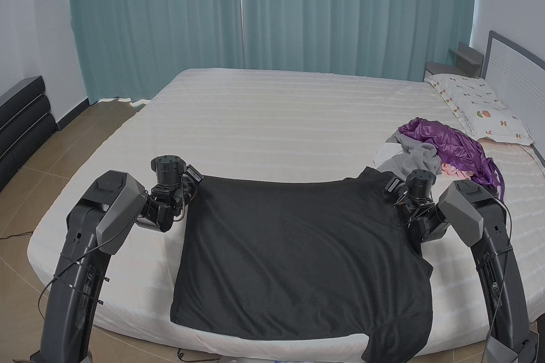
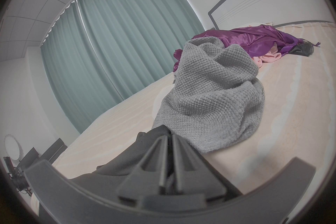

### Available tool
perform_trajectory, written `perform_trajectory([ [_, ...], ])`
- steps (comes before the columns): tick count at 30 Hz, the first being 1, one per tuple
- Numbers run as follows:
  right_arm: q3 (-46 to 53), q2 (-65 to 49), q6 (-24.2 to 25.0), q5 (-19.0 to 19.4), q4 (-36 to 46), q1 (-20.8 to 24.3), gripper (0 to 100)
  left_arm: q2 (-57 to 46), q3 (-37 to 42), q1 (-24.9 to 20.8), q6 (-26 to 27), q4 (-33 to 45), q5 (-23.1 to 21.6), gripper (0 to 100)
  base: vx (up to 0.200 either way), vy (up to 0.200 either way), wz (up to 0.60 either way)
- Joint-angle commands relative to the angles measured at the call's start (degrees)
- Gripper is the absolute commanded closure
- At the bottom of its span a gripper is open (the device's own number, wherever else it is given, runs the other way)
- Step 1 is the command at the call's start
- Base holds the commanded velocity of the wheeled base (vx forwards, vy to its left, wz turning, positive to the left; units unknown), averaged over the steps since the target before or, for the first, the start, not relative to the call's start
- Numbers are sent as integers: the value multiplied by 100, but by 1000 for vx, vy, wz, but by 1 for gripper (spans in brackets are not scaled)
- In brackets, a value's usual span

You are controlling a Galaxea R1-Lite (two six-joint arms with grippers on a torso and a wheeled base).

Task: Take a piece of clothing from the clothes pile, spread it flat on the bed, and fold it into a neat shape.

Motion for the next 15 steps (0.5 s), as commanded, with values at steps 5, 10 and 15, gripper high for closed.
perform_trajectory([
  [5, 8, 15, 3, 0, -28, 4, 0, 46, -24, -1, 41, 15, -16, 100, 0, 0, 0],
  [10, 140, -38, 3, 9, -72, 4, 0, 54, -51, -1, 59, 59, -24, 0, 0, 0, 0],
  [15, 166, -161, 29, 0, -133, -14, 0, 46, -77, -1, 59, 86, -16, 0, 0, 0, 0],
])
